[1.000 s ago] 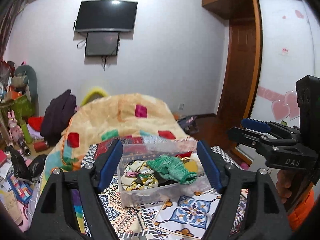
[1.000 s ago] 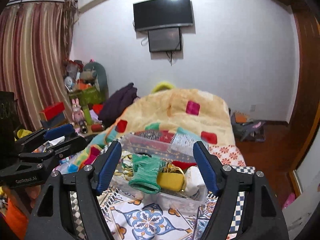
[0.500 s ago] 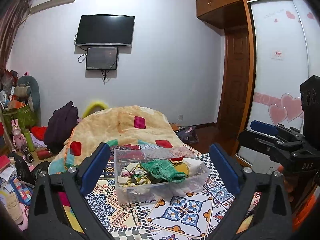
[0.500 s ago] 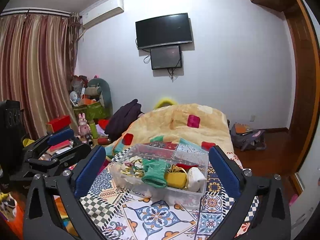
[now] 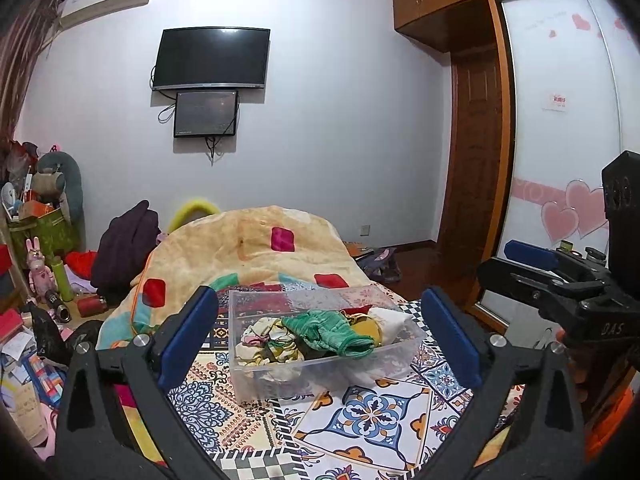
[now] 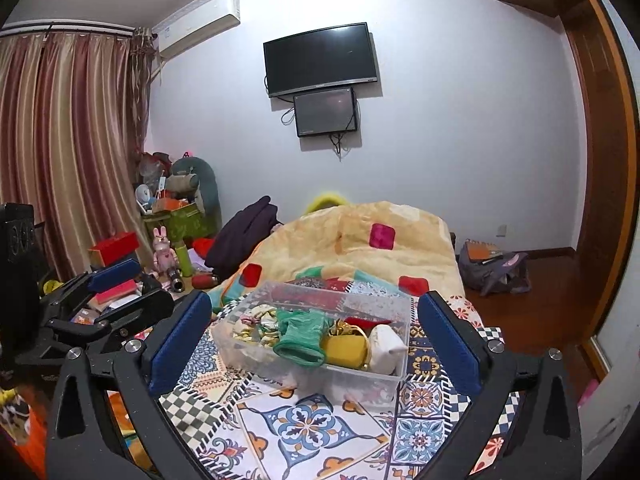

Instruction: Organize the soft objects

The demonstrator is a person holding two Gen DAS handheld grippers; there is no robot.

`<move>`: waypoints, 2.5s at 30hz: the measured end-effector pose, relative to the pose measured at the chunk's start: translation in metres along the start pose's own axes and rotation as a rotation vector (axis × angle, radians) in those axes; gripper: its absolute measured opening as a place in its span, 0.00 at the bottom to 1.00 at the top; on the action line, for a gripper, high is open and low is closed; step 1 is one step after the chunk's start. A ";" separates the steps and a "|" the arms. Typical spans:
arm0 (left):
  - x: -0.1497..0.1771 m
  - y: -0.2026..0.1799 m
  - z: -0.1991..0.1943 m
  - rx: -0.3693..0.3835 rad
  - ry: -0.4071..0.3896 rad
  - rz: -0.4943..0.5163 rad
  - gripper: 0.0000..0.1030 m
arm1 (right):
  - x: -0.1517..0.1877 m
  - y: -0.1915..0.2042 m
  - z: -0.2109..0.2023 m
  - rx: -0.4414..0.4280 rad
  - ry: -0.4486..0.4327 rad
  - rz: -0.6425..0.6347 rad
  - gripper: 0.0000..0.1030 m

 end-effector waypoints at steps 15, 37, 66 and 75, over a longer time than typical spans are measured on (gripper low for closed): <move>0.001 0.004 0.002 -0.007 -0.002 -0.005 1.00 | -0.001 0.004 -0.002 -0.006 0.005 -0.009 1.00; 0.001 0.004 0.002 -0.007 -0.002 -0.005 1.00 | -0.005 0.005 -0.005 -0.012 -0.001 -0.004 1.00; 0.001 0.000 -0.001 0.014 0.003 -0.015 1.00 | -0.004 0.004 -0.005 -0.013 0.000 0.000 1.00; 0.000 0.000 -0.002 0.005 -0.005 -0.012 1.00 | -0.003 0.003 -0.003 -0.013 0.004 0.001 1.00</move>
Point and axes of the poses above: each gripper's, at about its wrist camera, not at the fingertips, and z roughly the way its jaws point, y to its left, x to its underside, the point moved 5 cm from there along z, roughly the way its jaws point, and after that the axes turned 8 degrees about -z, right-handed, at the moved point
